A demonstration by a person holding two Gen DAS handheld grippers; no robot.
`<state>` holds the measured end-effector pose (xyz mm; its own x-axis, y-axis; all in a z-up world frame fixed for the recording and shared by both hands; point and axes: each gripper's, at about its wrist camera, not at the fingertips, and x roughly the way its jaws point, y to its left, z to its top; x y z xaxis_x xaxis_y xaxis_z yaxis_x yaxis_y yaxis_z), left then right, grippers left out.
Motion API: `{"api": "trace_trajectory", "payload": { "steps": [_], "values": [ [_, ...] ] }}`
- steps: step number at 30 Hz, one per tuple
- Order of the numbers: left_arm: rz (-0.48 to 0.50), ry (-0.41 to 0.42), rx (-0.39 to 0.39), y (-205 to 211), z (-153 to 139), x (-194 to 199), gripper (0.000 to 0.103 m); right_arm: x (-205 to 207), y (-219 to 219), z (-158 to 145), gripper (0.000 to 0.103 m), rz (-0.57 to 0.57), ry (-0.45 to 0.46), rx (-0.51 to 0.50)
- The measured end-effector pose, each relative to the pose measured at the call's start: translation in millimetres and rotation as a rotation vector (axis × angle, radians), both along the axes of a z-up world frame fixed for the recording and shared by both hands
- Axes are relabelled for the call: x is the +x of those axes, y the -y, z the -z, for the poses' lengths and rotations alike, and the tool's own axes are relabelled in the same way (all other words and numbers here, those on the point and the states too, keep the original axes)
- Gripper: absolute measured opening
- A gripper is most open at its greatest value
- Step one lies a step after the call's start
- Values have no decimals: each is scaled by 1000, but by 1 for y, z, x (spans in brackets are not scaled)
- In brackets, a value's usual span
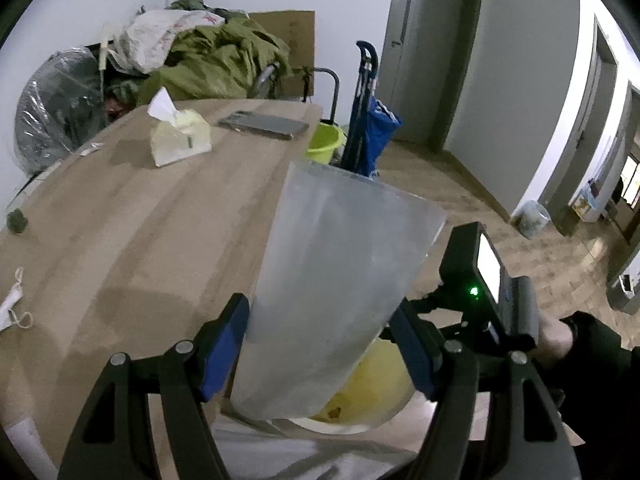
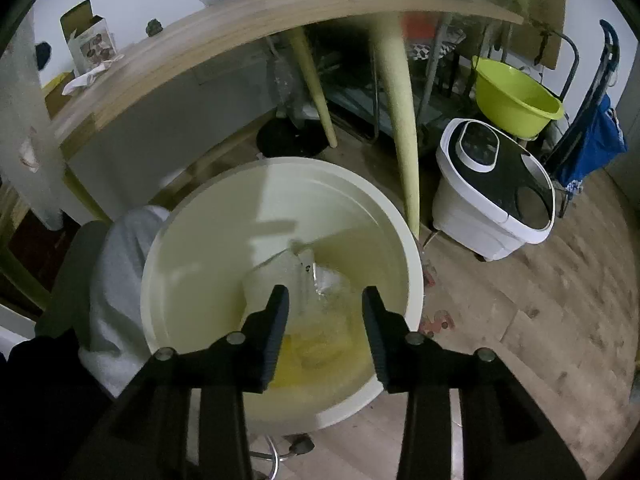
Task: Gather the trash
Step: 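Release the small clear bag into the bucket with the right gripper, then lower the large clear bag into the bucket and open the left gripper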
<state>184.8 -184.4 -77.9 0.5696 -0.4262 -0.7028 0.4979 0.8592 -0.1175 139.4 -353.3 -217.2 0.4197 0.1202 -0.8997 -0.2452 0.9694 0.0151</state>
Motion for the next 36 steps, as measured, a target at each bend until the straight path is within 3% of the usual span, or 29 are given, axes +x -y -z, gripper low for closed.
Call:
{"api": "trace_trajectory", "payload": {
  "steps": [12, 18, 31, 36],
  "values": [
    [64, -61, -15, 36, 27, 15, 72, -24, 40, -18, 36, 121, 53, 10],
    [73, -128, -37, 60, 62, 38, 72, -33, 58, -18, 36, 178, 63, 11],
    [48, -375, 91, 87, 137, 61, 72, -43, 67, -16, 36, 219, 44, 8],
    [46, -417, 115, 89, 152, 59, 74, -42, 66, -22, 36, 226, 56, 0]
  ]
}}
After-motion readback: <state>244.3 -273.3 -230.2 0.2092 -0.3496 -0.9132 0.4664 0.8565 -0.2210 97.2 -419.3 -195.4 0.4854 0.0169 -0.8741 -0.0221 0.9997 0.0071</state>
